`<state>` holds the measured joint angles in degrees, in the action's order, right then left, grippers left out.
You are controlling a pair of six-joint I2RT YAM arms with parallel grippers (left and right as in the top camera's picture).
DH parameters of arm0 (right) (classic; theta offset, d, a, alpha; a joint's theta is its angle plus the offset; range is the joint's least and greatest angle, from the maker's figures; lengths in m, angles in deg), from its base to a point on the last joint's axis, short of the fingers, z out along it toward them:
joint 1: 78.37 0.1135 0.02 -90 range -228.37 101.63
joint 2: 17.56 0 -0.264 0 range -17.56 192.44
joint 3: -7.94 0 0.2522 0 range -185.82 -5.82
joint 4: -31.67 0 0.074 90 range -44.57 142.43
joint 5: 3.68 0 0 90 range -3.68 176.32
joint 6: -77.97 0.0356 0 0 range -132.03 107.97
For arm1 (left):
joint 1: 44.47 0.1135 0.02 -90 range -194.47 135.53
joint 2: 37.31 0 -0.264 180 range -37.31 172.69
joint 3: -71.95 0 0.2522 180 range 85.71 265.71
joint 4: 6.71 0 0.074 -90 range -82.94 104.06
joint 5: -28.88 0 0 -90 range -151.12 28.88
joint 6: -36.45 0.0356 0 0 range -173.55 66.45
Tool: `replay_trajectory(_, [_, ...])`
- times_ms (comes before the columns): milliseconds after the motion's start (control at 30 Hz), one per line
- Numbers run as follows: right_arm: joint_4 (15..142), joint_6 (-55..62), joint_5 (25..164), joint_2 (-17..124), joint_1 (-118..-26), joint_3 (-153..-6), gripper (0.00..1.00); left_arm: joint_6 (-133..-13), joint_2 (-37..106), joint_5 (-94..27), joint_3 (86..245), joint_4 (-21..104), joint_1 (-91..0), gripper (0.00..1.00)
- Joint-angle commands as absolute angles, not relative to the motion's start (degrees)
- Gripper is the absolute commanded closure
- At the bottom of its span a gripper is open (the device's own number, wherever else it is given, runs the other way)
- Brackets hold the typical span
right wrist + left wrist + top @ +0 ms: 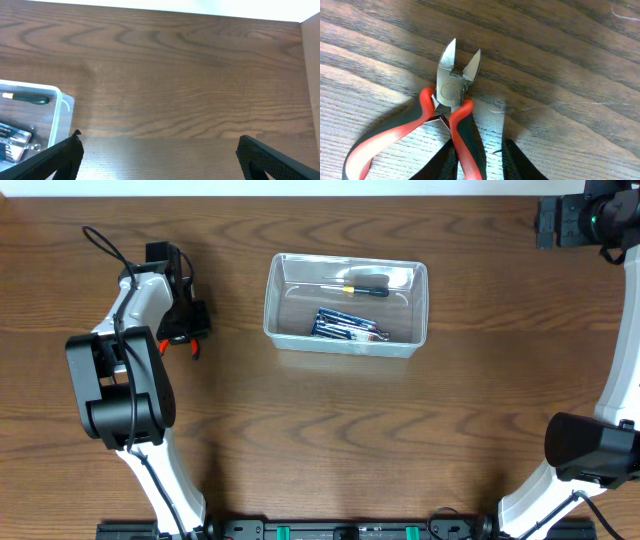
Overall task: Pack container
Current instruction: 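Close the left gripper on the pliers and lift them, then carry the pliers into the container and open the left gripper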
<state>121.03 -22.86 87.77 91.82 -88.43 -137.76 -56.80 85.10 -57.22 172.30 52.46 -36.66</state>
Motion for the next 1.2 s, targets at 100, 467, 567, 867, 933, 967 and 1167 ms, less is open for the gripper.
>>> replay_trajectory(100, [121.14, -23.47, 86.57, 90.88, -88.85, -138.09, 0.01, -57.30, 86.85, -57.26, 170.16, 52.83, -36.44, 0.78])
replay_trajectory(467, [121.07, -23.91, 86.51, 90.88, -88.85, -138.09, 0.01, -57.34, 86.54, -57.26, 170.35, 52.77, -36.44, 0.94])
replay_trajectory(567, [121.09, -24.17, 86.51, 90.88, -88.85, -138.09, 0.01, -58.68, 85.91, -57.28, 170.72, 53.25, -36.44, 0.94])
replay_trajectory(867, [120.74, -23.84, 86.07, 90.88, -89.31, -138.09, 0.01, -58.77, 75.94, -57.28, 179.38, 62.43, -39.09, 0.94])
replay_trajectory(933, [119.98, -21.92, 86.09, 90.88, -90.05, -138.09, 0.01, -57.30, 71.88, -57.30, 182.09, 63.26, -41.05, 0.94])
replay_trajectory(967, [119.48, -20.72, 86.09, 90.88, -90.57, -138.09, 0.01, -55.31, 69.89, -57.54, 183.18, 62.98, -42.32, 0.94])
replay_trajectory(1167, [117.81, -16.11, 87.07, 91.36, -94.55, -138.07, 0.01, -39.51, 59.55, -66.37, 184.95, 53.67, -54.21, 0.94])
